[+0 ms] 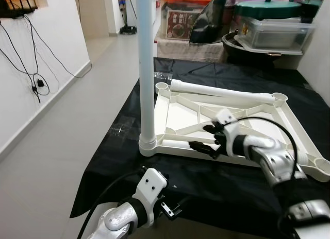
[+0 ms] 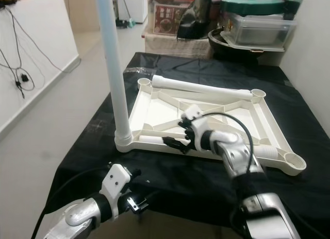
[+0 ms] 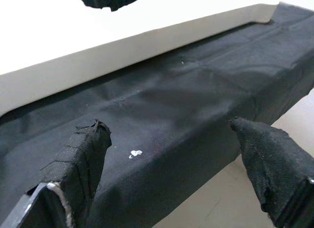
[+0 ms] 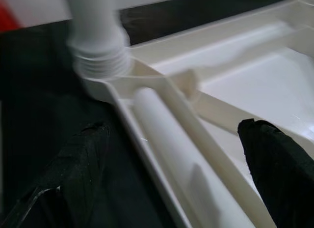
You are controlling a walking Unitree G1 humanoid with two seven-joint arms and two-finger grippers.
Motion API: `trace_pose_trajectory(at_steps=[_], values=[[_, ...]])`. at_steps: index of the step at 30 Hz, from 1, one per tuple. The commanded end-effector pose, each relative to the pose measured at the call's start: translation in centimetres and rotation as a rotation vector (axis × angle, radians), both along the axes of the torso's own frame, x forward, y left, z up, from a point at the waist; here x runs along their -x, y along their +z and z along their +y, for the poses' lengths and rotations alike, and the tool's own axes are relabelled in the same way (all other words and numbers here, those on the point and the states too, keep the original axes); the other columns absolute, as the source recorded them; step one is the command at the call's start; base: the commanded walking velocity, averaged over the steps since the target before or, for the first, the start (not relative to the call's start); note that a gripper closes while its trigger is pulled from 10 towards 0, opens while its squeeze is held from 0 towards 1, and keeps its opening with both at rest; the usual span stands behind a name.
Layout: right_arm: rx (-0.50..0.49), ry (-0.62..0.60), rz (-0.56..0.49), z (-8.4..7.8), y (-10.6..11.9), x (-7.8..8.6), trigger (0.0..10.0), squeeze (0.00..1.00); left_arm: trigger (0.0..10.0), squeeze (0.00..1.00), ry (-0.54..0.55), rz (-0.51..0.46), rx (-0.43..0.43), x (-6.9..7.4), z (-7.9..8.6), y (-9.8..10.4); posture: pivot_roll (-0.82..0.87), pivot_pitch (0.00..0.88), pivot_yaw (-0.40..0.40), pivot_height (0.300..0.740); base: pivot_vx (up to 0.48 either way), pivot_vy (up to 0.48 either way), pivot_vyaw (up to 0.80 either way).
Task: Building children table
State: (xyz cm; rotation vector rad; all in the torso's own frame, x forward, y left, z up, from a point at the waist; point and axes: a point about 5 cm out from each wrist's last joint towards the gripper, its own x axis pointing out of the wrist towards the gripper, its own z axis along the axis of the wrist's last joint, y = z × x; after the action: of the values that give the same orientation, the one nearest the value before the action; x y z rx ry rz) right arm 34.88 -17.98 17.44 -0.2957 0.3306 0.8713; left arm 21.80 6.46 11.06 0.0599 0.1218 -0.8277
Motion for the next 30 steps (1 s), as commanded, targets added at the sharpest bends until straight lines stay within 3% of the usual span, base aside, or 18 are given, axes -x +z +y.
trace_pose_trajectory(at_steps=[1, 4, 9, 15, 16, 18, 19, 20, 28, 29, 30], values=[[0.025, 0.033, 0.034, 0.1, -0.6, 0.1, 10.0, 0.00, 10.0, 0.00, -0.007, 0.021, -0.008, 0.4, 0.0, -0.2, 0.14, 0.060, -0.090, 0.740, 0.000, 0.000, 0.00], [0.029, 0.048, 0.046, 0.2, -0.6, 0.0, 10.0, 0.00, 10.0, 0.00, -0.007, 0.023, -0.006, 0.5, 0.1, -0.1, 0.14, 0.060, -0.090, 0.740, 0.000, 0.000, 0.00], [0.154, 0.077, 0.092, 0.2, -1.5, -1.1, 10.0, 0.00, 10.0, 0.00, -0.007, 0.039, 0.004, 1.8, 0.3, 0.7, 0.15, 0.114, -0.109, 0.740, 0.000, 0.000, 0.00], [0.274, 0.088, 0.162, -0.5, -3.1, -1.0, 10.0, 0.00, 10.0, 0.00, -0.002, 0.062, 0.018, 2.5, 0.4, 1.2, 0.14, 0.132, -0.111, 0.740, 0.000, 0.000, 0.00], [0.278, 0.096, 0.166, -0.5, -3.2, -0.9, 5.5, 0.00, 10.0, 0.00, -0.002, 0.063, 0.020, 2.6, 0.4, 1.3, 0.14, 0.137, -0.112, 0.740, 0.000, 0.000, 0.00], [0.278, 0.101, 0.169, -0.4, -3.2, -0.8, 5.5, 0.00, 10.0, 0.00, -0.001, 0.063, 0.021, 2.7, 0.4, 1.3, 0.14, 0.137, -0.112, 0.740, 0.000, 0.000, 0.00], [0.264, 0.117, 0.175, -0.3, -3.3, -0.8, 7.1, 0.00, 10.0, 0.00, 0.003, 0.070, 0.024, 2.8, 0.4, 1.4, 0.14, 0.141, -0.113, 0.740, 0.000, 0.000, 0.00], [0.269, 0.142, 0.180, -0.2, -3.3, -0.7, 0.0, 0.00, 10.0, 0.00, 0.005, 0.074, 0.026, 2.9, 0.5, 1.4, 0.14, 0.142, -0.118, 0.740, 0.000, 0.000, 0.00], [0.299, 0.172, 0.167, 0.0, -3.7, -0.8, 0.0, 0.00, 10.0, 0.00, 0.006, 0.093, 0.020, 3.1, 0.6, 1.4, 0.14, 0.134, -0.117, 0.740, 0.000, 0.000, 0.00], [0.308, 0.149, 0.154, -0.1, -3.7, -1.0, 4.5, 0.00, 10.0, 0.00, 0.003, 0.095, 0.016, 3.2, 0.6, 1.5, 0.14, 0.134, -0.117, 0.740, 0.000, 0.000, 0.00], [0.308, 0.149, 0.154, -0.1, -3.7, -1.0, 4.5, 0.00, 10.0, 0.00, 0.003, 0.095, 0.016, 3.2, 0.6, 1.5, 0.14, 0.134, -0.117, 0.740, 0.000, 0.000, 0.00]])
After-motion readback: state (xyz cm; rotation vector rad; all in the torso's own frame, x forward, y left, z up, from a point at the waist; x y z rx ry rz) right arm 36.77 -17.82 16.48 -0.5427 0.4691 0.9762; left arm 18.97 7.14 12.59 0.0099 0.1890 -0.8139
